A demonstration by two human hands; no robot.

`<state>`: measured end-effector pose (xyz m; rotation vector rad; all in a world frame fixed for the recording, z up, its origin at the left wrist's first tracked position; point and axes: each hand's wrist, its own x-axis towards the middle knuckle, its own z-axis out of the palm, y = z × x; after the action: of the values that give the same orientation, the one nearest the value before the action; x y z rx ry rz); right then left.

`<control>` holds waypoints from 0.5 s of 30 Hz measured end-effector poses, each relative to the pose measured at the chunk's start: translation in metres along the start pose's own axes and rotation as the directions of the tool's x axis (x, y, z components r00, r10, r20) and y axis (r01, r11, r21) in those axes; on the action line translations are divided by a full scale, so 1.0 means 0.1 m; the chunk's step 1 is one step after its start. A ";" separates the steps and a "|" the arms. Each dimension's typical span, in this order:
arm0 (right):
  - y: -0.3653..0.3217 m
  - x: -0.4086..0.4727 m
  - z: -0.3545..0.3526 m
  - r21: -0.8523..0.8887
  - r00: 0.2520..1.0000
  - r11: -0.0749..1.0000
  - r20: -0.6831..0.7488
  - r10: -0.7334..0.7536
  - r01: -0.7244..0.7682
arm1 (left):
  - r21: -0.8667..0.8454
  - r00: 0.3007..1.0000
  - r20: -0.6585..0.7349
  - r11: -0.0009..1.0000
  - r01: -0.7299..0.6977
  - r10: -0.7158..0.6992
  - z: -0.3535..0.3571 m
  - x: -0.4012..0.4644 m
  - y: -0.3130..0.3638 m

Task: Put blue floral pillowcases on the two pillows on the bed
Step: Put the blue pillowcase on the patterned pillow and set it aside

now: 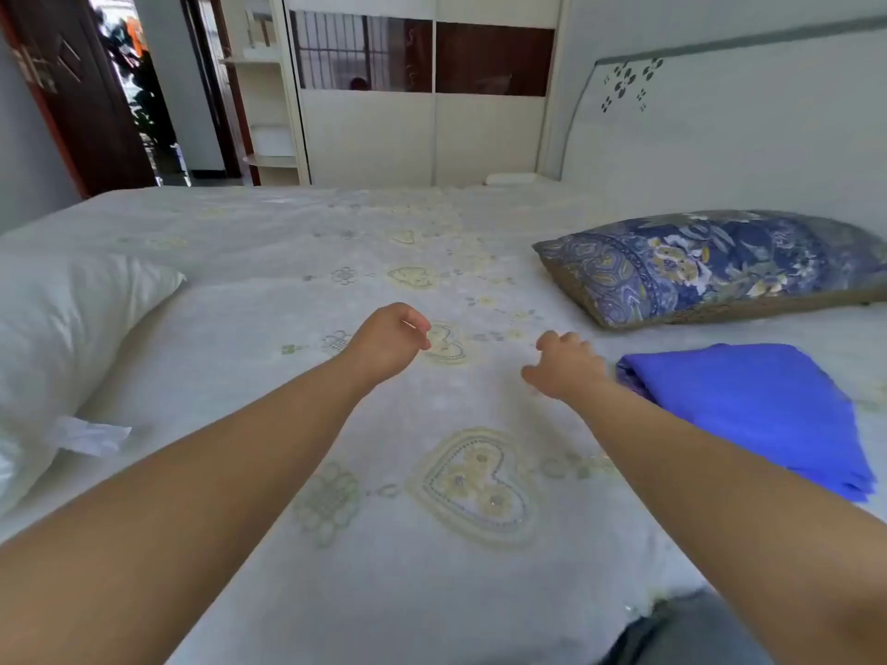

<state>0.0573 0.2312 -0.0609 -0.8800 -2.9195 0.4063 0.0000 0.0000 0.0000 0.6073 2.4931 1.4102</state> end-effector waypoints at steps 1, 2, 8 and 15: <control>0.20 -0.15 -0.02 -0.165 0.996 0.982 -0.019 0.087 -0.089 | -0.014 1.000 0.014 1.000 0.001 -0.001 0.04 -0.08 0.00; 0.37 -0.25 -0.02 -0.258 0.985 0.950 -0.054 0.166 -0.174 | -0.025 1.000 0.017 1.000 0.014 -0.013 0.05 -0.15 0.01; 1.17 -0.60 0.11 -0.285 0.914 0.883 -0.279 0.296 -0.373 | 0.001 0.995 0.098 1.000 0.029 -0.029 0.24 -0.55 -0.05; 1.00 -0.54 -0.26 -0.045 0.940 0.977 -0.284 0.188 -0.209 | 0.126 0.998 0.048 0.992 0.028 -0.034 0.22 -0.71 -0.13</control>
<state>0.1592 0.2879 -0.0624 -1.1452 -2.6132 0.1664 0.0684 -0.0206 -0.0237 0.6167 2.5550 1.2191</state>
